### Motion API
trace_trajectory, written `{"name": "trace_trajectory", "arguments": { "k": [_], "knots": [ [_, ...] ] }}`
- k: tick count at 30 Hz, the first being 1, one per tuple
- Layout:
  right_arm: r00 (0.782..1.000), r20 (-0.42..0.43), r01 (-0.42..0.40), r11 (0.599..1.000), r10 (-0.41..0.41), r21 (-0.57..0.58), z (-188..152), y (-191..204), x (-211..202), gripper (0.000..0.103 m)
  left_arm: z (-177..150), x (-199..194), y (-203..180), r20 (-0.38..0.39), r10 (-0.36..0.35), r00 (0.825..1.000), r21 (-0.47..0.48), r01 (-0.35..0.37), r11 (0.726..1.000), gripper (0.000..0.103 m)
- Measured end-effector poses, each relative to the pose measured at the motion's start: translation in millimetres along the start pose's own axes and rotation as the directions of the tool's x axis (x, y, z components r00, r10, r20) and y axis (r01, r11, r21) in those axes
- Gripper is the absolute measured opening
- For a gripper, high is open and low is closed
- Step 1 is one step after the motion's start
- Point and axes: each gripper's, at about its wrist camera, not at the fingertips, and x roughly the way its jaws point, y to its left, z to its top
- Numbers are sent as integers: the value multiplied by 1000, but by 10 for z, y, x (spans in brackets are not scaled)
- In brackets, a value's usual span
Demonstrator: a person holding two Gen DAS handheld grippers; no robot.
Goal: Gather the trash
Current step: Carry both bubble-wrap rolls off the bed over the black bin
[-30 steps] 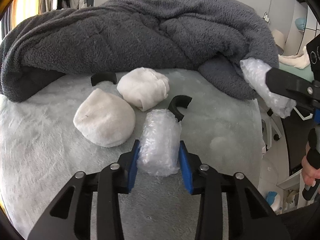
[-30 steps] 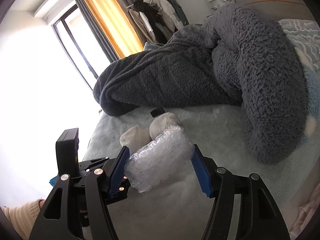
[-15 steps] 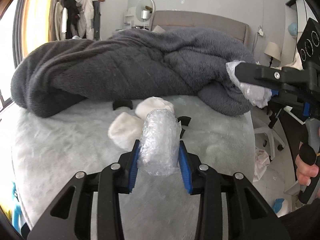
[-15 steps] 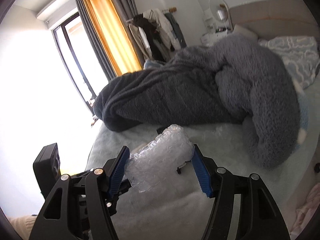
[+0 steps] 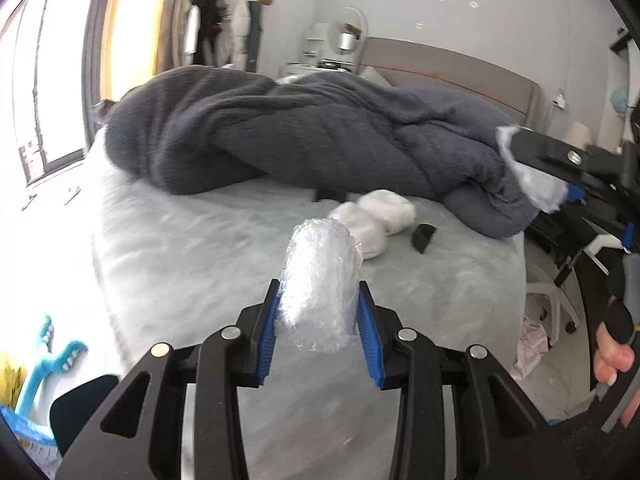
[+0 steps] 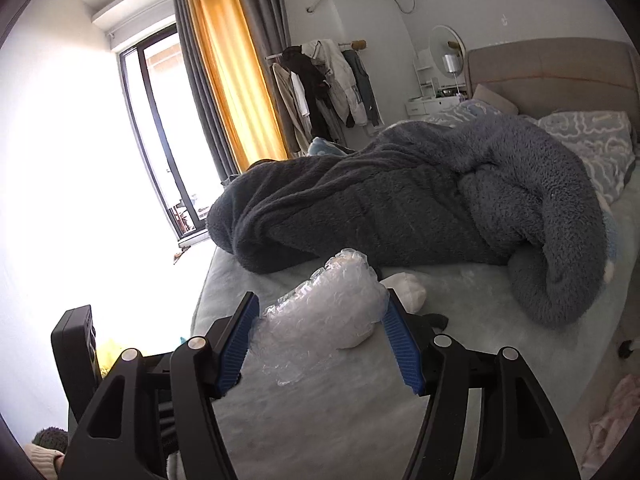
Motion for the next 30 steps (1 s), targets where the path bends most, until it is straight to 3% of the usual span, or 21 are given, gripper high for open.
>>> {"name": "trace_trajectory", "arguments": {
  "k": [6, 14, 30],
  "knots": [
    [1000, -21, 13, 1000, -13, 2, -142, 181, -70, 64, -74, -364, 358, 48, 100, 994, -62, -97, 993, 39],
    [998, -59, -25, 1000, 24, -19, -353, 555, -62, 64, -251, -664, 744, 32, 186, 982, -130, -180, 975, 39],
    [978, -157, -159, 977, 137, -140, -586, 1420, 330, 64, -646, -841, 1508, -87, 290, 953, -231, -302, 925, 39]
  ]
}}
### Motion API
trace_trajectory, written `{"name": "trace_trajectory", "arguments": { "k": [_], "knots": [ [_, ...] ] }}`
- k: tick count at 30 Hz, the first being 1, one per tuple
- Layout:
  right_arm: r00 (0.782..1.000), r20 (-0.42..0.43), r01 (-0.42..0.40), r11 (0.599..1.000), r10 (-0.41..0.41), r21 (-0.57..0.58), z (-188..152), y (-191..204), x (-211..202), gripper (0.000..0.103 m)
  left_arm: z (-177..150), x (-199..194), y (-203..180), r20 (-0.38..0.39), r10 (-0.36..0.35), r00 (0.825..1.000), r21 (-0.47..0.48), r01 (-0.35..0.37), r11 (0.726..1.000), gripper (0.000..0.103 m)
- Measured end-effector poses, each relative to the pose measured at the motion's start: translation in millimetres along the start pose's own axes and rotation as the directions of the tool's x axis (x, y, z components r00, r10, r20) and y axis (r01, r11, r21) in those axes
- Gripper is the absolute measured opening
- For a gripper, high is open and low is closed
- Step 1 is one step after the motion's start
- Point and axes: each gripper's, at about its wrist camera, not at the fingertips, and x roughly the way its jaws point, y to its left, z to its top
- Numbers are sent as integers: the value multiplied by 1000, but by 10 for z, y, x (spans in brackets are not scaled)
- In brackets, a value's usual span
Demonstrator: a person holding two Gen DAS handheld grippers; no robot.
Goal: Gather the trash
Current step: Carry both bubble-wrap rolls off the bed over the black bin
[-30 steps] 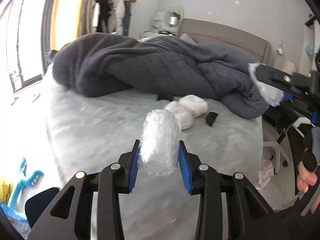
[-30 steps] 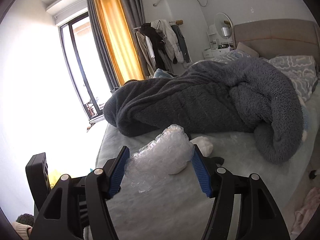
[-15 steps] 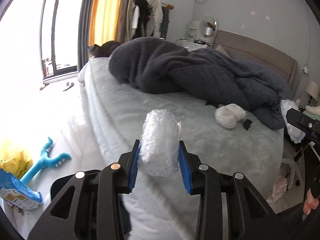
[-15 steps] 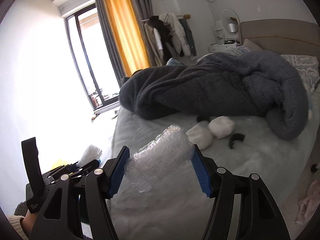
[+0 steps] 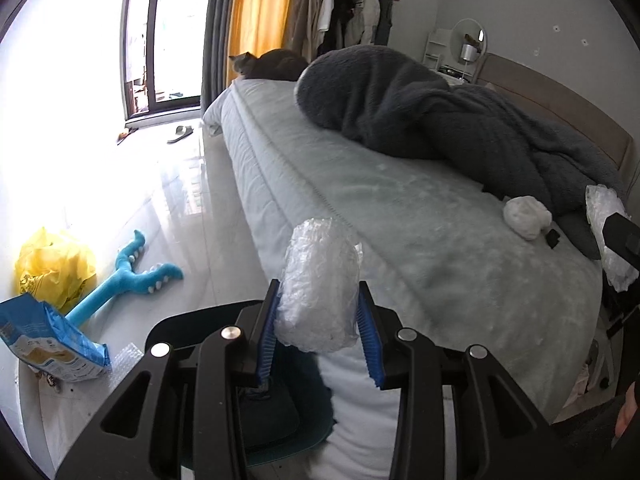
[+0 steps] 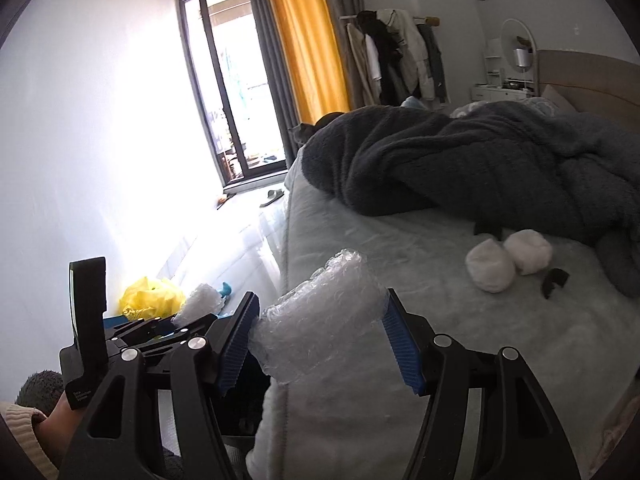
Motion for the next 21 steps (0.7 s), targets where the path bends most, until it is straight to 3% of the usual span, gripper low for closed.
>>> {"name": "trace_trajectory", "arguments": {
  "k": [6, 21],
  "knots": [
    [999, -33, -41, 999, 40, -31, -6, 259, 243, 64, -112, 110, 316, -58, 39, 998, -35, -41, 999, 39],
    [983, -157, -110, 988, 93, -105, -136, 810, 884, 64, -351, 372, 927, -189, 56, 980, -127, -81, 989, 39]
  ]
}}
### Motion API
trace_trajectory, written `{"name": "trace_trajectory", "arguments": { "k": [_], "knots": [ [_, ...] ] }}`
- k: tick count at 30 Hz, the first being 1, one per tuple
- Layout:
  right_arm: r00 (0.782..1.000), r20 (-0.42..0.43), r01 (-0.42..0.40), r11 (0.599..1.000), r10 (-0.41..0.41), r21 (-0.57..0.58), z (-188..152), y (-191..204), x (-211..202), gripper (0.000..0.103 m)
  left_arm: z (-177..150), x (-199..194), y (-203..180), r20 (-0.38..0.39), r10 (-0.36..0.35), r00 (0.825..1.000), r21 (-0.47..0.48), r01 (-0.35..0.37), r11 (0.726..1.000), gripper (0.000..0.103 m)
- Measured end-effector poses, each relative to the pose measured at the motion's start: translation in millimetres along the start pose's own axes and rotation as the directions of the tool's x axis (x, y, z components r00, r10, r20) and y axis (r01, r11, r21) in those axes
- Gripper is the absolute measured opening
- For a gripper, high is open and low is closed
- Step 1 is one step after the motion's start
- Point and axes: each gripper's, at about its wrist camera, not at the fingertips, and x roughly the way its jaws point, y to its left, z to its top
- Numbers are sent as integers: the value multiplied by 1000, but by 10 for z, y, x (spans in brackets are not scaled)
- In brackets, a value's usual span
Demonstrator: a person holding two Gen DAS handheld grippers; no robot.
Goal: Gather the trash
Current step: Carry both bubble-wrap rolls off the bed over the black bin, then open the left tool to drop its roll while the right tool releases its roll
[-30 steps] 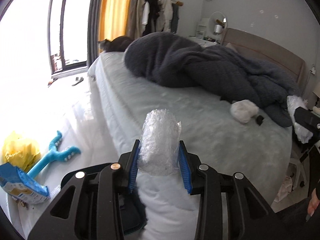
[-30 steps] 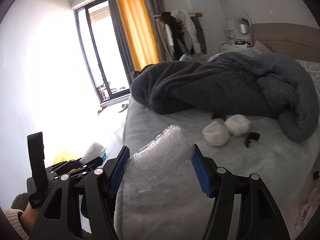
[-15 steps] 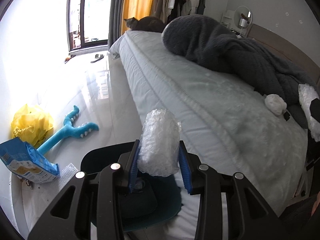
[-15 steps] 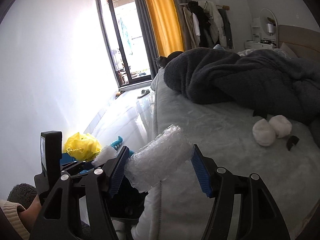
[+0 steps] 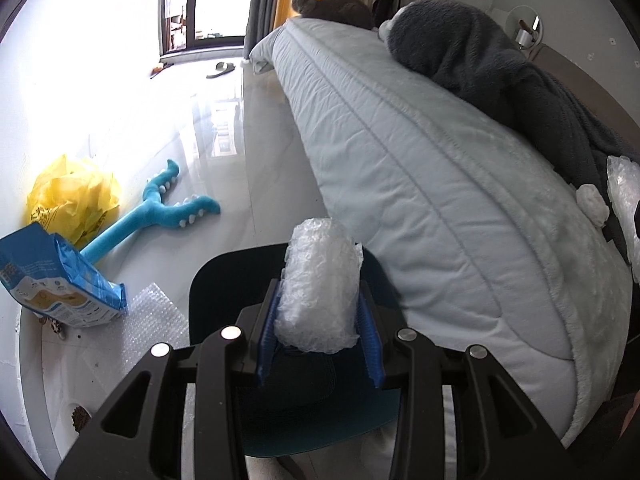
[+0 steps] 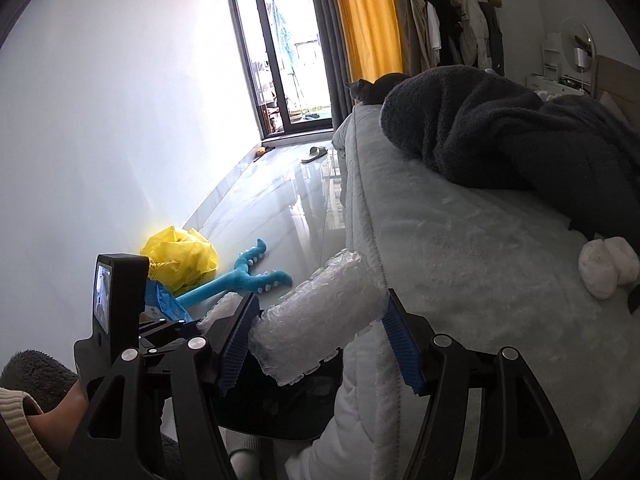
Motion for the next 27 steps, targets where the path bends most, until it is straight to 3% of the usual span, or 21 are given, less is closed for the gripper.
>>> {"name": "trace_trajectory", "arguments": {
  "k": [9, 20, 23, 27],
  "knots": [
    [996, -82, -21, 1000, 21, 9, -10, 117, 413, 64, -104, 213, 275, -98, 4, 995, -40, -8, 999, 39],
    [977, -211, -20, 998, 30, 52, -107, 183, 881, 64, -285, 488, 522, -229, -54, 972, -101, 32, 994, 40],
    [971, -237, -24, 998, 36, 50, -121, 239, 1000, 64, -303, 504, 593, -241, -62, 968, -123, 32, 992, 42],
    [959, -280, -32, 999, 38, 28, -182, 335, 1157, 64, -311, 480, 698, -241, -56, 969, -143, 22, 989, 56]
  ]
}}
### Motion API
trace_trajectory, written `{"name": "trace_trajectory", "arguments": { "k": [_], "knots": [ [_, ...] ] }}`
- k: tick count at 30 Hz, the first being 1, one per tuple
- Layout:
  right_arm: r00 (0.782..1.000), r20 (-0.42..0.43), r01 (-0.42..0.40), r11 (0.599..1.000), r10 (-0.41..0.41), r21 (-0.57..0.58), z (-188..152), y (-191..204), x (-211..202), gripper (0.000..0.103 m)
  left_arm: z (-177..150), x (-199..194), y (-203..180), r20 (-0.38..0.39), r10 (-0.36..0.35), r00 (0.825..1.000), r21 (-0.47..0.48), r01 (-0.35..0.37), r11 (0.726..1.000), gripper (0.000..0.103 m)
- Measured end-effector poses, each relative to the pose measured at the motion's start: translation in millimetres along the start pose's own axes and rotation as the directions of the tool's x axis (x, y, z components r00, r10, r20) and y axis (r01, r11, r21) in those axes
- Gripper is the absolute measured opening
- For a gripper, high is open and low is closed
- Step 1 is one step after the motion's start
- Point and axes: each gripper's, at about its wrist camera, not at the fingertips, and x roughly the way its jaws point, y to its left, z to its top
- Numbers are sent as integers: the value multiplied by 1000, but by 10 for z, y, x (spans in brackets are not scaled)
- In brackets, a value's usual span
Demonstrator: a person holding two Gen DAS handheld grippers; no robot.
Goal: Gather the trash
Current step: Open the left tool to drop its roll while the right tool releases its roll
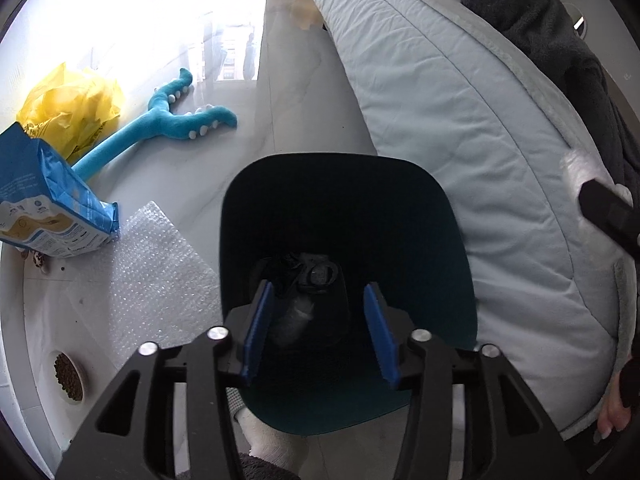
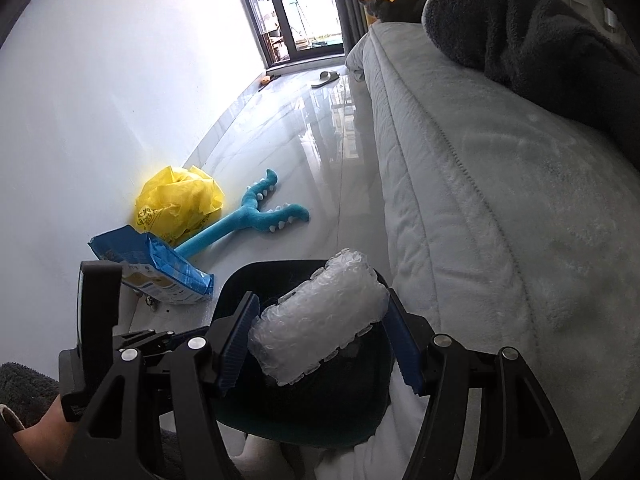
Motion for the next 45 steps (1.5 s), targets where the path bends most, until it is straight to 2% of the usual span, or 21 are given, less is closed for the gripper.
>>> {"name": "trace_trajectory", "arguments": {
  "k": [2, 6, 11, 17, 23, 30, 38, 41, 42, 45],
  "knots": [
    [1000, -31, -3, 1000, 3, -4, -17, 28, 112, 64, 9, -48, 56, 14, 0, 1000, -9, 0, 1000, 59],
    [996, -84, -13, 1000, 13, 1, -62, 75, 294, 64, 10, -172, 127, 49, 8, 999, -6, -7, 1000, 75],
    [989, -149, -16, 1000, 15, -2, -132, 145, 527, 64, 26, -323, 171, 100, 9, 995, 8, -10, 1000, 81],
    [982, -188, -14, 1000, 14, 4, -145, 202, 707, 64, 63, -531, 263, 182, 26, 983, 6, -28, 1000, 87],
    [974, -227, -6, 1000, 0, -25, -184, 237, 861, 64, 74, -699, 364, 251, 33, 967, -5, -32, 999, 88],
    [961, -276, 12, 1000, -16, -17, -269, 215, 1073, 64, 94, -975, 358, 356, 31, 934, -1, -33, 999, 89],
    [951, -308, 26, 999, -32, -23, -323, 245, 1213, 65, 112, -1159, 276, 422, 8, 907, 31, -23, 999, 89],
    [952, -306, 22, 999, -29, -27, -326, 262, 1233, 72, 137, -1232, 270, 444, -6, 896, 32, -10, 999, 89],
    [953, -302, 21, 999, -29, -29, -326, 271, 1233, 77, 149, -1259, 257, 451, -7, 893, 41, -12, 999, 89],
    [957, -290, 17, 999, -27, -38, -318, 304, 1216, 83, 144, -1325, 210, 475, -5, 880, 69, -31, 997, 89]
  ]
}}
